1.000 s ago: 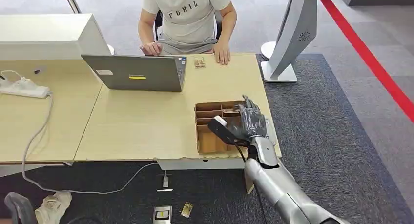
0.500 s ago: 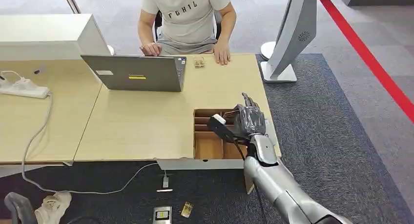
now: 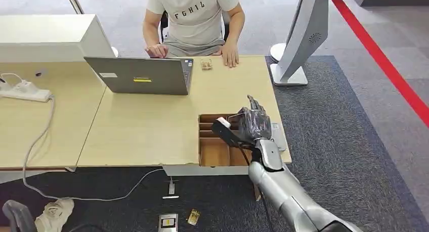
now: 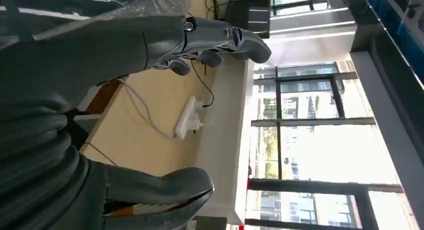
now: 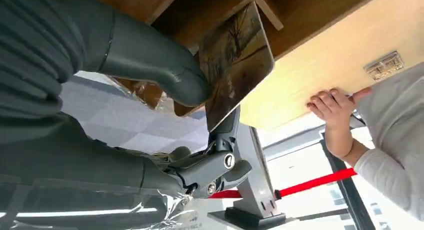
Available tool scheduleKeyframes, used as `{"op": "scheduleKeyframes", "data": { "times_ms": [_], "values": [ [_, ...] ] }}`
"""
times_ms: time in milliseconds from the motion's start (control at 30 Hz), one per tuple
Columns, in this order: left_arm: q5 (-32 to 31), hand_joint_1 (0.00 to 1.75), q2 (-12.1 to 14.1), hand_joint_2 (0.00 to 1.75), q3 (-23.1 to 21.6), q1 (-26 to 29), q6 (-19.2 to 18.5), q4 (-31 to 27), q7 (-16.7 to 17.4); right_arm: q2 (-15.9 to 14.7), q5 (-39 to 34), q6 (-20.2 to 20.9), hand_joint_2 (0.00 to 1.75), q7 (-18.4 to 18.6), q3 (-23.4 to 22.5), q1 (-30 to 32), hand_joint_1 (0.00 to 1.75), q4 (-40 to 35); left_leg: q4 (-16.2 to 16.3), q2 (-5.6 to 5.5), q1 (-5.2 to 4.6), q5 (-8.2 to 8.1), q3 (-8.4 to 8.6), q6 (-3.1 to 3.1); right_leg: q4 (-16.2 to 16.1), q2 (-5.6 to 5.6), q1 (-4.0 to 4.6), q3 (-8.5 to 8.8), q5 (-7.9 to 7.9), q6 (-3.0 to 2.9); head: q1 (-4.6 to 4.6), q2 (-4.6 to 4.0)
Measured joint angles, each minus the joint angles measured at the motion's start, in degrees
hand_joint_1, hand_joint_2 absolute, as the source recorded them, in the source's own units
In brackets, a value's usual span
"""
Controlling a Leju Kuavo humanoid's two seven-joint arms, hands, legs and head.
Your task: Pass the card to the sensor for recognition and then transmit it.
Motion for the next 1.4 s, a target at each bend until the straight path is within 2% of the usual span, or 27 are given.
{"op": "scheduleKeyframes", "data": {
  "times_ms": [533, 867, 1033, 1400],
  "values": [
    [-0.31, 0.00, 0.00, 1.75, 0.28, 0.26, 0.00, 0.74, 0.00, 0.50, -5.07, -4.89, 1.75, -2.25, -0.35, -2.24, 1.75, -1.72, 0.00, 0.00, -0.01, 0.01, 0.00, 0.00, 0.00, 0.00, 0.00, -0.01, 0.00, 0.00, 0.00, 0.00],
    [1.33, 0.00, 0.00, 1.75, 0.63, 0.12, 0.00, 0.98, 0.00, -0.77, -10.16, -5.44, 1.75, -2.27, -1.77, -3.49, 1.75, -6.80, 0.01, 0.00, 0.00, 0.01, 0.00, 0.00, 0.00, 0.00, 0.00, -0.02, 0.01, -0.01, 0.00, 0.00],
    [2.08, 0.00, 0.00, 1.75, 1.20, -0.11, 0.00, 0.98, 0.00, -0.98, -12.24, -5.66, 1.75, -3.41, -1.94, -3.49, 1.75, -8.20, 0.01, 0.00, 0.00, 0.01, -0.01, 0.00, 0.00, 0.00, 0.00, -0.01, 0.01, -0.01, 0.00, 0.00],
    [1.55, 0.00, 0.00, 1.75, 2.05, 0.07, 0.00, 1.44, 0.00, 2.55, -12.00, -6.91, 1.75, -6.05, -1.55, -5.20, 1.75, -7.24, -0.01, -0.01, 0.00, 0.02, -0.04, -0.01, 0.02, 0.00, 0.02, -0.01, 0.01, -0.01, 0.02, 0.00]
  ]
}}
